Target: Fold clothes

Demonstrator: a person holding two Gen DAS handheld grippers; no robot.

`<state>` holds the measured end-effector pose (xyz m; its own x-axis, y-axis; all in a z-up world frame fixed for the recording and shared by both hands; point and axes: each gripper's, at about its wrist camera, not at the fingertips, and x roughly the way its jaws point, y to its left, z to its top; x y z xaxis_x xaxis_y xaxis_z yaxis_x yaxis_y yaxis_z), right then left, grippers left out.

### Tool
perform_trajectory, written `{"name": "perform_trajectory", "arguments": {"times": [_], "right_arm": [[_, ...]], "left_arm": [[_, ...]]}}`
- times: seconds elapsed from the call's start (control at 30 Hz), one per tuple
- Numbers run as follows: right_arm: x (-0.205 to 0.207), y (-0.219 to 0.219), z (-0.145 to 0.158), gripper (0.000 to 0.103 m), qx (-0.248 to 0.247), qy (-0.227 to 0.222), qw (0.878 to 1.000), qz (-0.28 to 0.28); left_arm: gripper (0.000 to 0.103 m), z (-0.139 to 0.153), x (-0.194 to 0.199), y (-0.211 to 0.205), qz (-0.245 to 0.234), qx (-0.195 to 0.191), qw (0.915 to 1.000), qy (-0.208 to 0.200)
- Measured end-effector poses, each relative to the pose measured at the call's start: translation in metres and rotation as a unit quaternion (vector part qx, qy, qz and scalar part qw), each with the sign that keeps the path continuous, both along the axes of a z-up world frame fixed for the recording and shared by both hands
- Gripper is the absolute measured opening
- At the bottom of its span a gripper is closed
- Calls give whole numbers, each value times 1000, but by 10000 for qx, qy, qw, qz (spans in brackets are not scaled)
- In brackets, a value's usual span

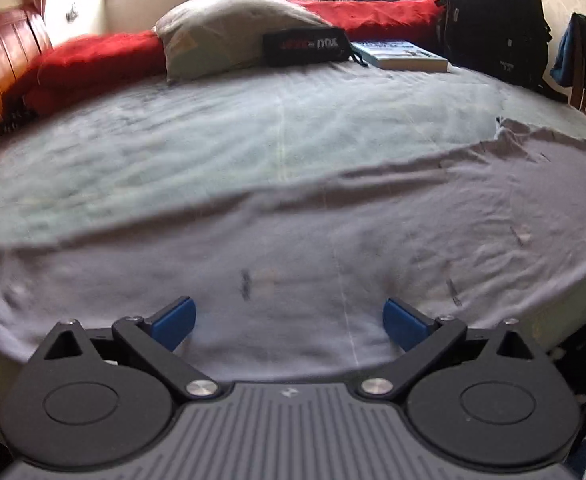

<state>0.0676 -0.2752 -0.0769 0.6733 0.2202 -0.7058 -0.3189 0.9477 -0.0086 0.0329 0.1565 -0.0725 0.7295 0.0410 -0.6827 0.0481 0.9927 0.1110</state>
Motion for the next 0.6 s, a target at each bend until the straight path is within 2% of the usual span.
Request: {"name": "perform_trajectory", "arguments": {"times": [0.07, 0.1, 0.2, 0.27, 0.3, 0.33, 0.47, 0.53, 0.6], "right_arm": [[4, 7, 11, 103, 279, -207, 9993, 114], [9, 13, 15, 103, 375, -287, 9987, 201], [23, 46, 7, 103, 186, -280, 9978, 575], [24, 63, -10, 103, -64, -53, 9970, 774], [18, 67, -17, 103, -214, -137, 9967, 772], [8, 66, -20, 103, -213, -320, 9965, 746], [-9, 53, -13, 103, -38, -28, 9968, 794], [-1, 48, -2, 103, 117, 105, 9965, 825], [18, 40, 14, 103, 456, -91, 9965, 700]], "left_arm": [[100, 11, 4, -7, -80, 177, 9996, -222], [100, 14, 7, -10, -137, 131, 9994, -275], [100, 12, 15, -27, -316, -1, 9991, -274], [100, 3, 16, -37, -386, 63, 9990, -208], [100, -2, 16, -41, -392, 105, 9991, -143], [100, -10, 15, -41, -330, 139, 9994, -28], [101, -15, 9, -25, -262, -299, 9992, 7], [101, -12, 11, -28, -303, -119, 9995, 7], [101, -11, 13, -32, -342, 18, 9994, -1]]}}
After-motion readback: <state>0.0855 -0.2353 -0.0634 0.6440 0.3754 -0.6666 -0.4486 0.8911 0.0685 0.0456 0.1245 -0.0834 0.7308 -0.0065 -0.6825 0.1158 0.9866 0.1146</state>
